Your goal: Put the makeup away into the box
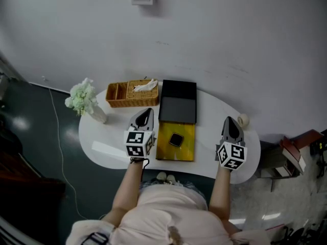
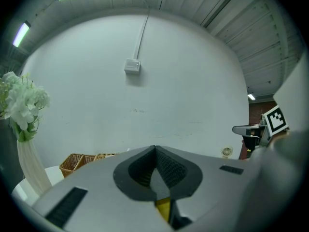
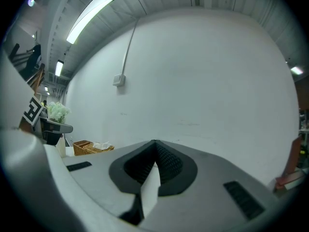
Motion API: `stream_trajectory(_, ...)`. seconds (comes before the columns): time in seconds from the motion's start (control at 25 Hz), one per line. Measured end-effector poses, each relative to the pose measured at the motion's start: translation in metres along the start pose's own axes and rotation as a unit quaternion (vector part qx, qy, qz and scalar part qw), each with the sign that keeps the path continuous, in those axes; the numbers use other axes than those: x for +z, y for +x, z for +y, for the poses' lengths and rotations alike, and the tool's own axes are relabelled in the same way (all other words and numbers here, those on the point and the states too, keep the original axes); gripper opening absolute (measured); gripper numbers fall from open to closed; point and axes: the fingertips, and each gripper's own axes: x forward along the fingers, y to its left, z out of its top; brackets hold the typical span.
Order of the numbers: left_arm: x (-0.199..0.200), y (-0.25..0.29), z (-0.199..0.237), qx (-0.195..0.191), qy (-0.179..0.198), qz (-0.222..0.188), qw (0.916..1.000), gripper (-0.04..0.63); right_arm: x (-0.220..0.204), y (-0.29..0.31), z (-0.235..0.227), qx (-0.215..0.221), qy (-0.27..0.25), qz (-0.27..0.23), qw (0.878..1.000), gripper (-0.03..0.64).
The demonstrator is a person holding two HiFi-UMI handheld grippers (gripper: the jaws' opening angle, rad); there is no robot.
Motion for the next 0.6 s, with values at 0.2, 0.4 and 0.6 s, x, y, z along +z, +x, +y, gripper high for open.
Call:
stream_trajectory(0.2,0.0024,0.0028,-0.0017,-0.002,0.005,0.000,1.0000,0.026,-0.0030,-0.0005,-0.0027,0.000,0.004,0.000,1.000,0.014)
stream_trajectory(0.4,-0.0007,0.0042,-0.0038,-0.003,0.002,0.005,1.0000,0.026,-0.0039,-0.0025,-0.0056,-0.003,0.004,0.002,1.000,0.014)
stream_trajectory(0.6,-0.0016,0.0057,-0.0058,-0.008,0.006,0.008,0.9999,0.026,-0.0049,-0.0014,-0.0062,-0.003,0.003,0.006,1.000,0.014)
